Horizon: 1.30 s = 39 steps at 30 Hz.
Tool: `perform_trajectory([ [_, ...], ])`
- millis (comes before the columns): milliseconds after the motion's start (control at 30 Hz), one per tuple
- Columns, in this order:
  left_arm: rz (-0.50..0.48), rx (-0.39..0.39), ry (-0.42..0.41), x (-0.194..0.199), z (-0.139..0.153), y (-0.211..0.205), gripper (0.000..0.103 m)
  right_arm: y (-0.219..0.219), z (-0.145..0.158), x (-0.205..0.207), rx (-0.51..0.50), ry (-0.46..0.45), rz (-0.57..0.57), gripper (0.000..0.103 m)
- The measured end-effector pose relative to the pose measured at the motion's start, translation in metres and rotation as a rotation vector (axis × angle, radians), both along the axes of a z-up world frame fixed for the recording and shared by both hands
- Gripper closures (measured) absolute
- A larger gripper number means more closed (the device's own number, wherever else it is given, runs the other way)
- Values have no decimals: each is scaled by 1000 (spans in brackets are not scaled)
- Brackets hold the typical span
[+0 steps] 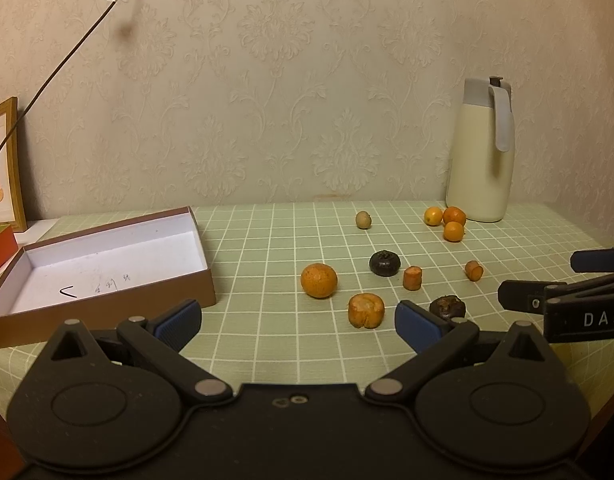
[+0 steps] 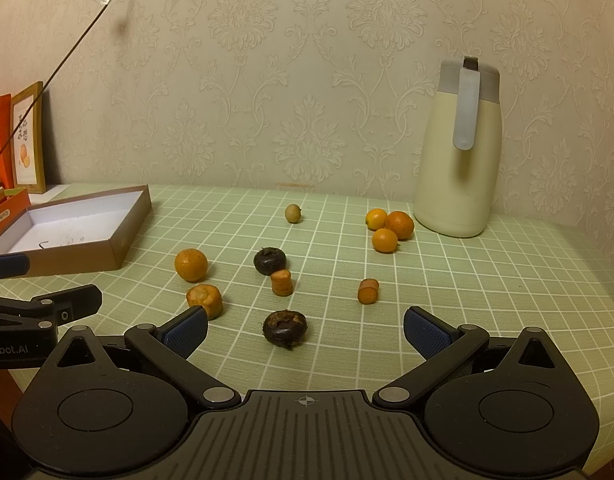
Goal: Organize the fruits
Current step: 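Grasp the round orange fruit with the left tool while the right tool grasps a small orange cylinder piece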
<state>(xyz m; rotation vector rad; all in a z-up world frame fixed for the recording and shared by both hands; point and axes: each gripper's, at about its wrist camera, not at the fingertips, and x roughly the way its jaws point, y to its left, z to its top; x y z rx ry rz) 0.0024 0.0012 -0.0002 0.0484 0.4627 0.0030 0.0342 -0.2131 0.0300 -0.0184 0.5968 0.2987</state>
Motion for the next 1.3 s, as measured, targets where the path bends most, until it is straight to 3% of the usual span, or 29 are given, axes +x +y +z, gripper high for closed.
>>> perform_trajectory([
  [433, 56, 6, 12, 10, 1, 1, 6, 0, 0, 3, -1, 5, 4, 0],
  [600, 13, 19, -11, 23, 4, -7, 7, -5, 5, 21, -20, -3, -22, 0],
  [767, -1, 3, 0, 46, 1, -11, 25, -11, -2, 49, -34, 25, -40, 0],
  [833, -6, -8, 12, 55, -2, -12, 27, -11, -6, 58, -41, 25, -42, 0],
  [867, -7, -7, 15, 60, -4, -14, 29, -10, -8, 63, -46, 26, -45, 6],
  [900, -9, -2, 18, 63, -6, -16, 30, -10, -11, 67, -50, 31, -45, 23],
  [933, -10, 0, 25, 68, -8, -18, 31, -9, -15, 73, -57, 50, -43, 29],
  [1300, 26, -4, 118, 122, -41, -23, 40, -7, -47, 120, -69, 140, -76, 46],
])
